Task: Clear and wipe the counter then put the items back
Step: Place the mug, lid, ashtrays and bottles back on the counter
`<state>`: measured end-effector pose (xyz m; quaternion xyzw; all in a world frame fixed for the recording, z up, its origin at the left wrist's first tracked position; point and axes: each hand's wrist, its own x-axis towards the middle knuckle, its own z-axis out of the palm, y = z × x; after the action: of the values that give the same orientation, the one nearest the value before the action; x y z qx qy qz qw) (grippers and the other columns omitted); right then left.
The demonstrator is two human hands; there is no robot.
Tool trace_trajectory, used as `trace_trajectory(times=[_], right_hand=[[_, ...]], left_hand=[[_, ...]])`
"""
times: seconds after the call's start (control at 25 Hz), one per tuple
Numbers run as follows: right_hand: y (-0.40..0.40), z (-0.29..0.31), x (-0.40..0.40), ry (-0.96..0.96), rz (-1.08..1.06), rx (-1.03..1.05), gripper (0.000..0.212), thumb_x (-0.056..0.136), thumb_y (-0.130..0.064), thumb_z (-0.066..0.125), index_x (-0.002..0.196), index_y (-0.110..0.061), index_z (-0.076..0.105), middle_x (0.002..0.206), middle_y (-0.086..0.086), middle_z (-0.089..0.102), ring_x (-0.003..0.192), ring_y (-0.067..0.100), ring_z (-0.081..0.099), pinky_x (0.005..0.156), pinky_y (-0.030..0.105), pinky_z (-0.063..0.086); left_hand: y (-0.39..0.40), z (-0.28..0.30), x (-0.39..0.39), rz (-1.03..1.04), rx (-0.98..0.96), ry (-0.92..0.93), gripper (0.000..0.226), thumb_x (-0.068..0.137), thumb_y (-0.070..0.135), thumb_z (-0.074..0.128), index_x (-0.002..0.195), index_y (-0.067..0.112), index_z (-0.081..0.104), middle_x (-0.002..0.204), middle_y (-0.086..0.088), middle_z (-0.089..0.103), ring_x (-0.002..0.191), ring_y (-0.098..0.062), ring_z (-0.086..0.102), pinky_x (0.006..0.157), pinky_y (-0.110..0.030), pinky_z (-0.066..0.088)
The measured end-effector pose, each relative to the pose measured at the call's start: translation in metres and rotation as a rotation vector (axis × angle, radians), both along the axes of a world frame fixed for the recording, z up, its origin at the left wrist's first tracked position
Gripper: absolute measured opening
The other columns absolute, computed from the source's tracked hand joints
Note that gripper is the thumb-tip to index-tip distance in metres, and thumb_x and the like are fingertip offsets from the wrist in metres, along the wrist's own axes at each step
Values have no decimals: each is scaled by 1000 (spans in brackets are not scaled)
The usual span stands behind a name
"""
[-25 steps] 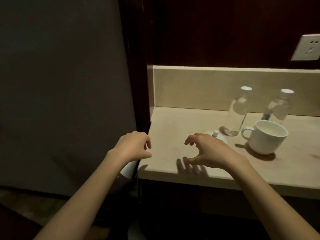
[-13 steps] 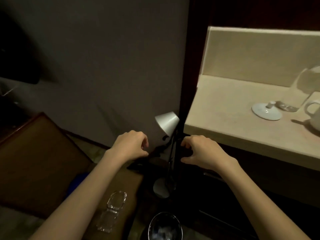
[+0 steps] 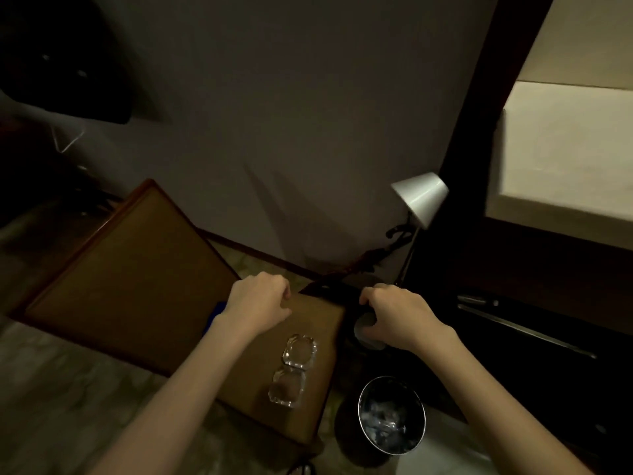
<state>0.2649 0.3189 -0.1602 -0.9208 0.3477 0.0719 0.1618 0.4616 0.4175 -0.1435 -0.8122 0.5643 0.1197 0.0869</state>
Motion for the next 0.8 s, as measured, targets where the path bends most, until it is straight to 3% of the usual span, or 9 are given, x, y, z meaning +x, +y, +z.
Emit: trace_trajectory(times=[0.28,0.6,0.8], right_hand=[[19,-57,103,44,-161,29,33,84,-34,63,109,-17,52,108,1,55,99,22,59,64,29,40],[10,-190,137,117,-253,166,25,87,-29,59,110,-19,55,108,-1,58,96,20,60,72,30,51],[2,-286,144,137,-302,255,22,89,-32,59,104,-16,54,104,1,58,95,22,62,73,33,53]], left_hand=[[-9,-50,97,-83,67,24,29,91,36,58,114,19,59,110,0,65,98,-20,62,79,-33,52],[-23,-182,136,-25,242,86,29,92,36,58,115,18,59,106,-1,66,92,-17,63,68,-27,48],[-37,-282,138,44,328,147,34,94,39,54,120,16,53,110,-3,61,90,-14,60,70,-25,49]])
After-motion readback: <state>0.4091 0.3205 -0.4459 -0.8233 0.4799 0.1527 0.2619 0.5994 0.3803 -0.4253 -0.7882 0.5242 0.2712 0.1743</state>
